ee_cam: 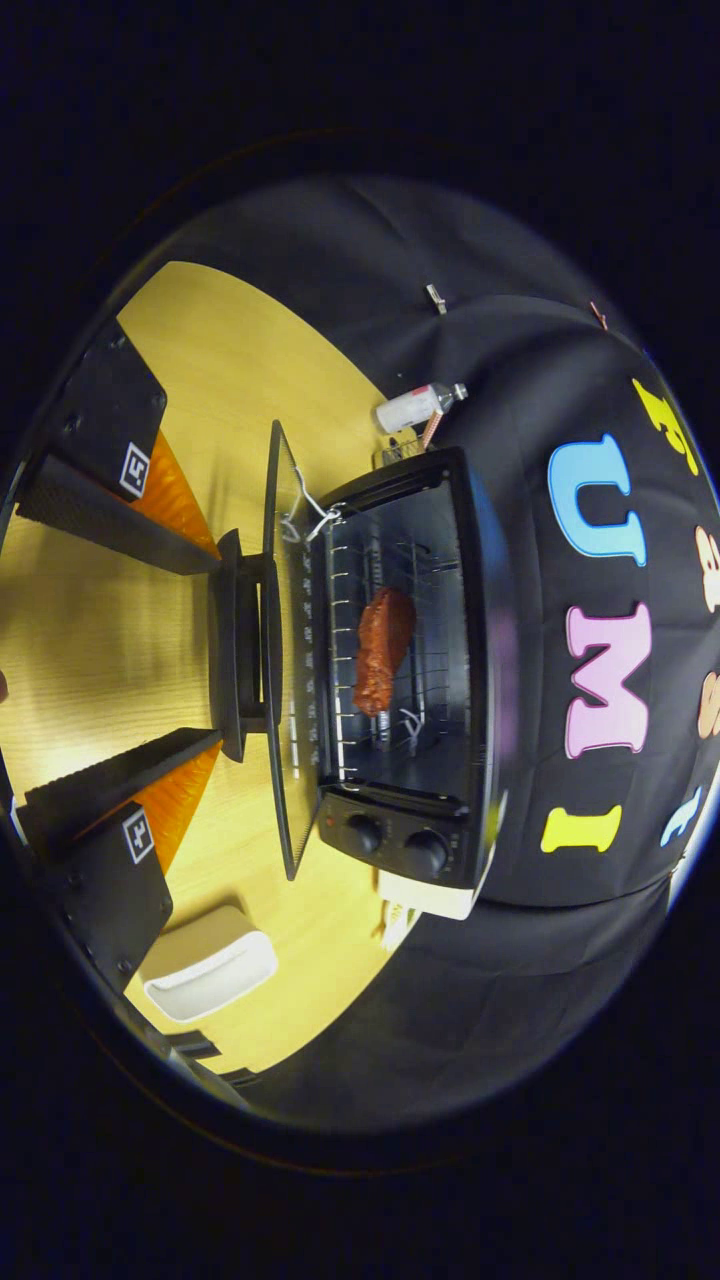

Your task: Open the toaster oven, put the food inside, and close the toaster oven door.

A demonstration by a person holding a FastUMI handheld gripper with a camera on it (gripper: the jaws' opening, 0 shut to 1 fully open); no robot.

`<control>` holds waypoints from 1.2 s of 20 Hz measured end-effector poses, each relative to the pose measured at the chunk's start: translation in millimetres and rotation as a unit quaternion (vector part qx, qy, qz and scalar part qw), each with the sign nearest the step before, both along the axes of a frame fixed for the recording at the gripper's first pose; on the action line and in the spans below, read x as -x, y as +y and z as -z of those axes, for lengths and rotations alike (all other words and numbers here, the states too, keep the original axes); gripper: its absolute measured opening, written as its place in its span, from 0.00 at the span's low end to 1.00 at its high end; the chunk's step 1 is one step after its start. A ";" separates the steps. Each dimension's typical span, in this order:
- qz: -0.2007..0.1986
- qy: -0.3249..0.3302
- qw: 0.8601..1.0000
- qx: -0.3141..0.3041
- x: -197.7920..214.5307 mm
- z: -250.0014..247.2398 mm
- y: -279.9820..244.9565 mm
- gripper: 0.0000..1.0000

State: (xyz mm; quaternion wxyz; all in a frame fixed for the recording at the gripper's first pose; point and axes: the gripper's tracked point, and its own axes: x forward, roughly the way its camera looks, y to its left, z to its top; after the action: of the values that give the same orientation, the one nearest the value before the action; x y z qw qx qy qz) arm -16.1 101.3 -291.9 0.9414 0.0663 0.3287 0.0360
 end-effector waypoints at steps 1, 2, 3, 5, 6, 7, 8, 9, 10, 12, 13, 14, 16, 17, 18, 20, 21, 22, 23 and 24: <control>-0.003 -0.009 1.000 0.004 -8.4 -6.8 -0.8 0.96; -0.004 -0.018 1.000 0.004 -17.7 -14.2 -1.4 0.96; -0.004 -0.028 1.000 0.004 -25.6 -22.0 -1.7 0.96; -0.005 -0.042 0.999 0.011 -42.6 -33.6 -5.4 0.96; -0.006 -0.044 0.999 0.012 -51.5 -35.3 -6.8 0.96; -0.007 -0.044 0.999 0.013 -58.4 -34.2 -7.9 0.96; -0.007 -0.044 0.999 0.013 -64.7 -33.7 -9.8 0.96; -0.005 -0.045 0.999 0.014 -70.1 -34.7 -13.1 0.96; -0.001 -0.047 0.999 0.014 -73.7 -37.2 -16.7 0.96; 0.005 -0.054 0.998 0.007 -78.6 -44.2 -19.5 0.96; 0.006 -0.058 0.998 0.006 -77.8 -48.9 -20.3 0.96; 0.004 -0.060 0.998 0.004 -76.3 -53.5 -20.7 0.96; -0.002 -0.063 0.998 -0.001 -70.7 -63.0 -20.6 0.96; -0.004 -0.065 0.998 -0.005 -67.1 -70.5 -21.0 0.96; -0.004 -0.069 0.998 -0.011 -64.5 -80.2 -22.0 0.96; -0.002 -0.082 0.996 -0.020 -61.3 -103.5 -27.8 0.96; 0.000 -0.091 0.996 -0.024 -60.5 -116.8 -32.2 0.96; 0.004 -0.101 0.995 -0.026 -60.8 -131.9 -38.5 0.96; 0.009 -0.110 0.994 -0.027 -60.5 -146.0 -46.8 0.96; 0.016 -0.120 0.992 -0.030 -61.7 -162.0 -56.1 0.96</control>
State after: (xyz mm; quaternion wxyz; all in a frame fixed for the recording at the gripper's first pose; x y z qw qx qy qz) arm 45.6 45.2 -129.9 0.9722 0.0948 0.2108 0.0384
